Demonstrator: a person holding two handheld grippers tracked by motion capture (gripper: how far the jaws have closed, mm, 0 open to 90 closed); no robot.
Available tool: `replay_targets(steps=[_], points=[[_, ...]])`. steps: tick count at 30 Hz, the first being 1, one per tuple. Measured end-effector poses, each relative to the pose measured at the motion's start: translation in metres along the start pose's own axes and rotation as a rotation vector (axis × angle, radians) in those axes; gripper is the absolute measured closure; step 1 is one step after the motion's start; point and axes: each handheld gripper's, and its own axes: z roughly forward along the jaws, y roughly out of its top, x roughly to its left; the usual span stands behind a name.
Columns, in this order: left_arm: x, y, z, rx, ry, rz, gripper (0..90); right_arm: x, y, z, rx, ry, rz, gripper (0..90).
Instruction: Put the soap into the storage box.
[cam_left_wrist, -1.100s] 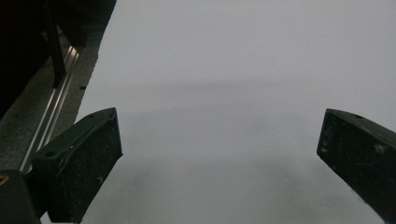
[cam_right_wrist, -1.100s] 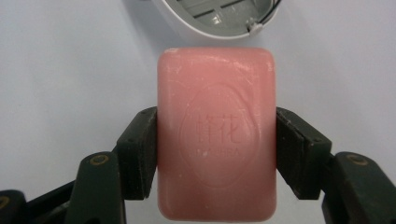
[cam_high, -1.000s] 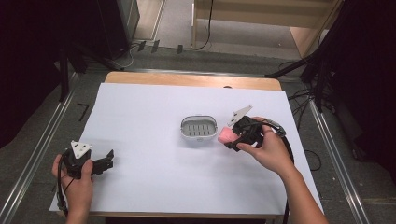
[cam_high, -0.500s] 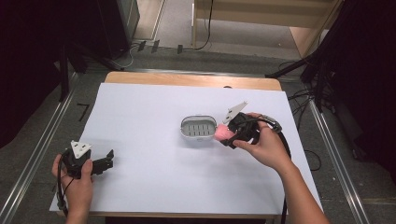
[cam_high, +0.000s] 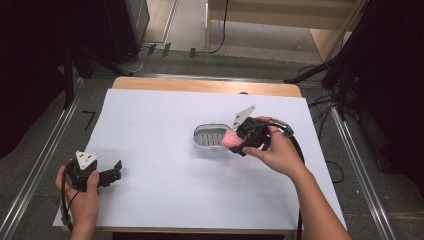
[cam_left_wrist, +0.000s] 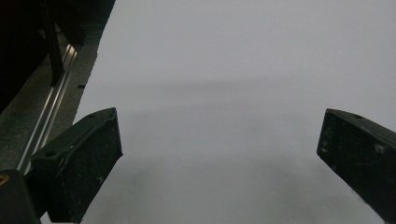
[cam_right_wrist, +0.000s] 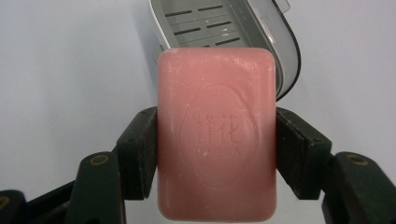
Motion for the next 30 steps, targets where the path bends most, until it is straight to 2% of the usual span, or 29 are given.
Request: replay_targets(steps=[3,14,19,30], points=[[0.0,0.0,0.0,0.0,0.0,0.0,0.1,0.0,0.003,0.003,0.003,-0.004,-0.017,38.7],[0.0,0.0,0.0,0.0,0.001,0.001,0.1,-0.001,0.014,0.01,-0.008,0.025,-0.035,38.6],[0.0,0.0,0.0,0.001,0.002,0.002,0.1,-0.002,0.02,0.013,-0.016,0.022,-0.048,38.7],[0.0,0.0,0.0,0.0,0.003,0.001,0.1,-0.001,0.036,0.02,-0.022,0.022,-0.1,38.7]])
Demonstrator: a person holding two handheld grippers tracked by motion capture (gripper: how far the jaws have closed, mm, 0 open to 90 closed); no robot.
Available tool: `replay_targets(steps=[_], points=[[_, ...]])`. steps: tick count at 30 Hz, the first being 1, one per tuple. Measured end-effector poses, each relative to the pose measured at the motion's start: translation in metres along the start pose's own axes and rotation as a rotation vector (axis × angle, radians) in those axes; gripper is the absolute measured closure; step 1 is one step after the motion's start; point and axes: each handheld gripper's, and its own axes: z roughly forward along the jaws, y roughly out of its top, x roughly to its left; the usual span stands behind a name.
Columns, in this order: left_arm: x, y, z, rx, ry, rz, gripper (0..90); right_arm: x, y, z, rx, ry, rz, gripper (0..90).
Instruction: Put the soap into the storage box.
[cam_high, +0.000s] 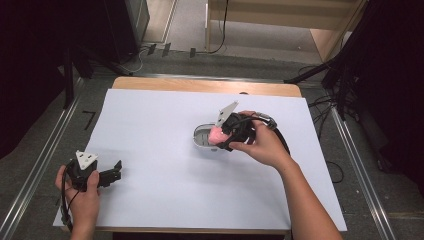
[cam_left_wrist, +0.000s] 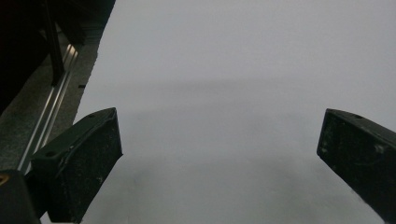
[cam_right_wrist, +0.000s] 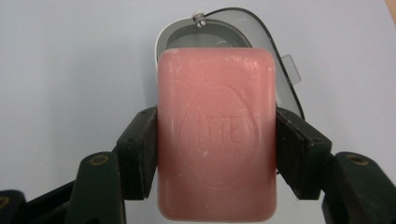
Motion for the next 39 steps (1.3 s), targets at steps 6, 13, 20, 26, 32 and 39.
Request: replay_targets(steps=[6,13,20,26,32,39], points=[[0.0,0.0,0.0,0.0,0.0,-0.001,0.1,-0.003,0.005,0.003,-0.005,-0.009,-0.034,38.7],[0.0,0.0,0.0,0.001,0.0,0.0,0.1,-0.004,0.01,0.009,0.003,-0.017,-0.116,38.6],[0.0,0.0,0.0,0.001,-0.001,0.0,0.1,-0.007,0.012,0.015,0.003,-0.017,-0.132,38.6],[0.0,0.0,0.0,0.002,-0.001,0.0,0.1,-0.008,0.013,0.017,0.0,-0.013,-0.146,38.7],[0.0,0.0,0.0,0.001,-0.001,0.0,0.1,-0.01,0.015,0.017,-0.001,-0.017,-0.142,38.7],[0.0,0.0,0.0,0.001,-0.002,-0.002,0.1,-0.011,0.015,0.021,0.003,-0.004,-0.141,38.6]])
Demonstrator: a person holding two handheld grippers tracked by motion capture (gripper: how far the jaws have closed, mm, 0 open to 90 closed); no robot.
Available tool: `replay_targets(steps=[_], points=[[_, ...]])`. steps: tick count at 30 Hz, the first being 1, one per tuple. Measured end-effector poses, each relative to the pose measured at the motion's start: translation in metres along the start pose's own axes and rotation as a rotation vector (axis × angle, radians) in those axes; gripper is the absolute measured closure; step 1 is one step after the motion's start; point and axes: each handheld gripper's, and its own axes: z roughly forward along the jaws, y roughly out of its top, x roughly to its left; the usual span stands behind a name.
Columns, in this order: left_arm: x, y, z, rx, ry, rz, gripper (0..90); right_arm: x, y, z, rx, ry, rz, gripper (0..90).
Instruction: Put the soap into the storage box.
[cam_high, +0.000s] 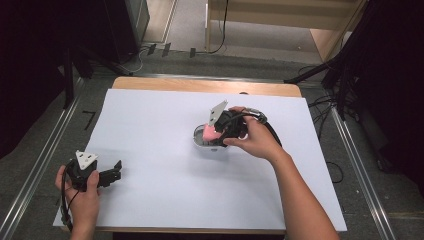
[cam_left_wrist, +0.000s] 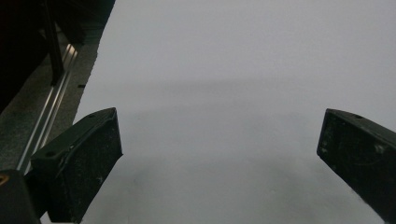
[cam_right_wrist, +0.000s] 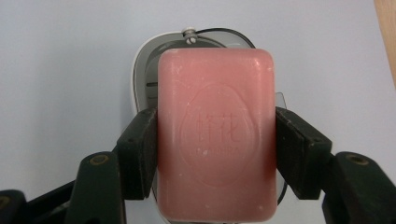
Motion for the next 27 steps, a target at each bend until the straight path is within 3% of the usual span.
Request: replay_targets(steps=[18,24,25,27], points=[[0.0,0.0,0.0,0.001,-0.003,-0.002,0.1,-0.005,-0.003,0.009,0.002,0.035,-0.004,38.6],[0.001,0.0,0.001,0.001,-0.006,-0.004,0.1,-0.001,-0.003,0.012,0.007,0.027,-0.024,37.9],[0.001,0.0,0.0,0.001,-0.007,-0.004,0.1,-0.001,-0.002,0.01,-0.003,0.028,-0.02,33.8],[0.001,0.0,0.0,0.001,-0.007,-0.005,0.1,-0.002,-0.001,0.006,-0.014,-0.001,-0.003,33.8]])
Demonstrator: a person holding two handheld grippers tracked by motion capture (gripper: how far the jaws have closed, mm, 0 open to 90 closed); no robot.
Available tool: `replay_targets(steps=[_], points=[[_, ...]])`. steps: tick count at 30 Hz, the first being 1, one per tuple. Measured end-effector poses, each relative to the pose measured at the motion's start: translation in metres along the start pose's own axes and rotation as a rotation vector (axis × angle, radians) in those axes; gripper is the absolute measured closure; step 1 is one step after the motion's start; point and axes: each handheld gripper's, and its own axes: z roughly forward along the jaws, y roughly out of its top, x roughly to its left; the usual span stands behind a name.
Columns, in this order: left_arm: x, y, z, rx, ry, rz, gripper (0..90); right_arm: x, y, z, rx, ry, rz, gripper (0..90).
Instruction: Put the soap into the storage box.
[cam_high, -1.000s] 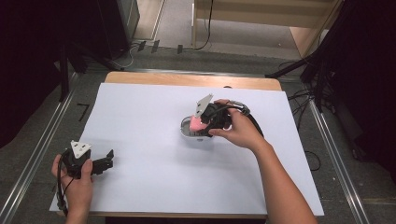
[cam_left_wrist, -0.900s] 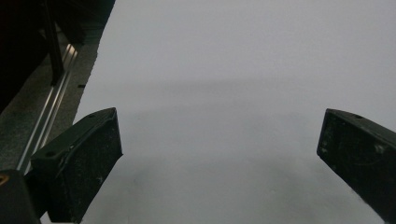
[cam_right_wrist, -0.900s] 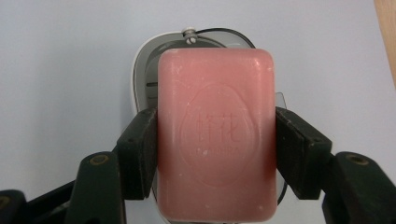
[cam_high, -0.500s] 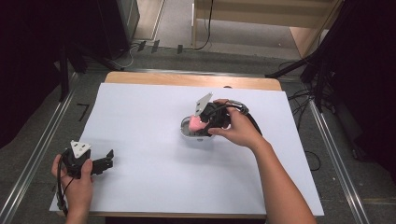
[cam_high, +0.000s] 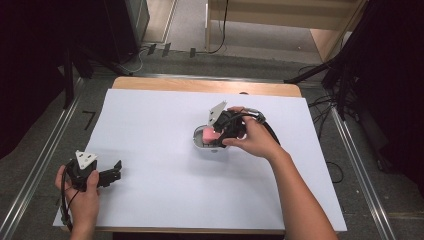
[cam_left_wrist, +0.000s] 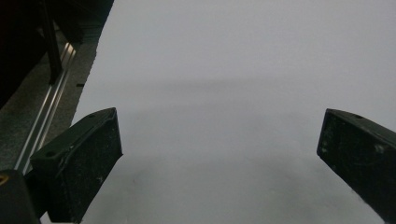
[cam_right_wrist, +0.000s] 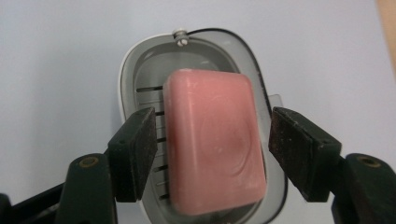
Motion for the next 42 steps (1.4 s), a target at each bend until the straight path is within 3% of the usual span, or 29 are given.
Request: replay_targets(steps=[4,8,11,18,26,30,34,42], points=[[0.0,0.0,0.0,-0.001,-0.001,-0.001,0.1,-0.004,-0.003,-0.009,-0.041,-0.032,0.05,34.7],[0.0,0.0,0.0,0.0,0.0,-0.002,0.1,-0.006,-0.009,-0.016,-0.074,-0.032,0.107,33.9],[0.0,0.0,0.0,0.0,0.0,-0.002,0.1,-0.004,-0.015,-0.02,-0.07,-0.038,0.154,33.1],[0.0,0.0,0.0,0.0,0.004,0.002,0.1,0.002,-0.029,-0.026,-0.088,-0.056,0.214,30.9],[-0.001,0.0,0.0,0.002,0.006,0.007,0.1,0.01,-0.044,-0.032,-0.065,-0.081,0.282,19.1],[-0.001,0.0,0.0,0.003,0.007,0.008,0.1,0.012,-0.051,-0.034,-0.06,-0.061,0.343,17.8],[-0.001,0.0,0.0,0.002,0.007,0.008,0.1,0.012,-0.06,-0.037,-0.082,-0.064,0.402,15.2],[-0.002,0.0,0.0,0.003,0.008,0.009,0.1,0.015,-0.081,-0.042,-0.101,-0.105,0.475,13.8]])
